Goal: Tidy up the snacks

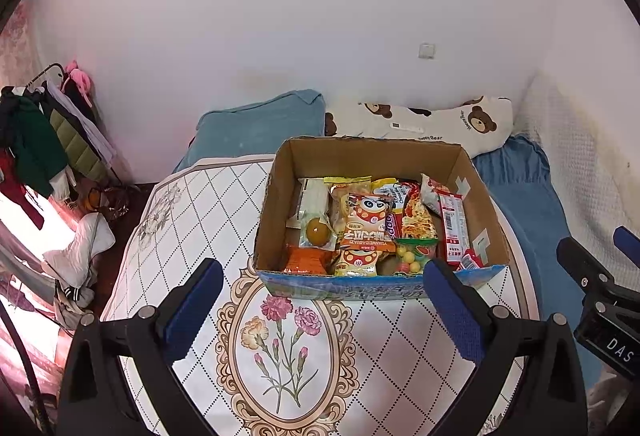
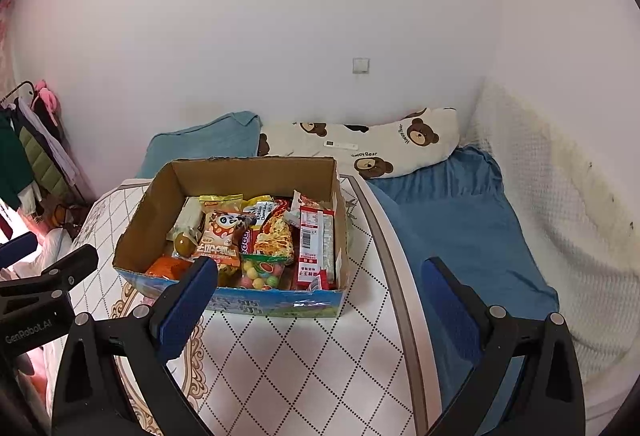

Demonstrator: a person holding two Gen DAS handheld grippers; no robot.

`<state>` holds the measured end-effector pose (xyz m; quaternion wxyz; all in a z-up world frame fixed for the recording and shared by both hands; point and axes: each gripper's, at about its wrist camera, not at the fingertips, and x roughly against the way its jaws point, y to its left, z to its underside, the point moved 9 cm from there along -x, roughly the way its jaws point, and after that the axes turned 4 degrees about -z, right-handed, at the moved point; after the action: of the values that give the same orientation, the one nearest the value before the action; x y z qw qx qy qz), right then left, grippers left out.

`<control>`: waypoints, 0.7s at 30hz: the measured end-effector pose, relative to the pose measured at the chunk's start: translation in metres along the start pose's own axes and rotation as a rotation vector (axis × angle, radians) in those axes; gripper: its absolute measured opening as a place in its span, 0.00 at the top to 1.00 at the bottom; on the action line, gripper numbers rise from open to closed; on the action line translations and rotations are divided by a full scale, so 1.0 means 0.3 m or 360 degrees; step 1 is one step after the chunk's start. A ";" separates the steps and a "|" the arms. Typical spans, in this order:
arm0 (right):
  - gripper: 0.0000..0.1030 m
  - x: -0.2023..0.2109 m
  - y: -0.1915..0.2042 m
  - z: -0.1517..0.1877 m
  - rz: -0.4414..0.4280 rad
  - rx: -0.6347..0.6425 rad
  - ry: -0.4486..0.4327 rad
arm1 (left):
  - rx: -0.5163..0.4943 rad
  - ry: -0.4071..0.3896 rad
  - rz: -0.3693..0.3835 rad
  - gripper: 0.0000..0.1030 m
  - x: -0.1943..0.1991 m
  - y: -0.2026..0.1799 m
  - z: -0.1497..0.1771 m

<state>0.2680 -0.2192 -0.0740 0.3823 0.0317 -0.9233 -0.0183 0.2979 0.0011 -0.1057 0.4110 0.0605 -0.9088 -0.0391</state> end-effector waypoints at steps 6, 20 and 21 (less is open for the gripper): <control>0.00 -0.002 -0.001 -0.003 0.0006 -0.0002 -0.0005 | -0.0001 -0.0001 0.0006 0.00 0.001 -0.004 -0.001; 0.00 0.006 -0.007 -0.001 0.0002 -0.0020 -0.0003 | -0.0006 -0.0001 0.0019 0.00 0.008 -0.013 -0.004; 0.00 0.008 -0.009 -0.001 0.0003 -0.0021 -0.0003 | -0.0005 0.0001 0.0020 0.00 0.009 -0.014 -0.004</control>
<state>0.2666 -0.2221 -0.0722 0.3817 0.0282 -0.9235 -0.0239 0.2975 -0.0036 -0.1034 0.4115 0.0540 -0.9090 -0.0378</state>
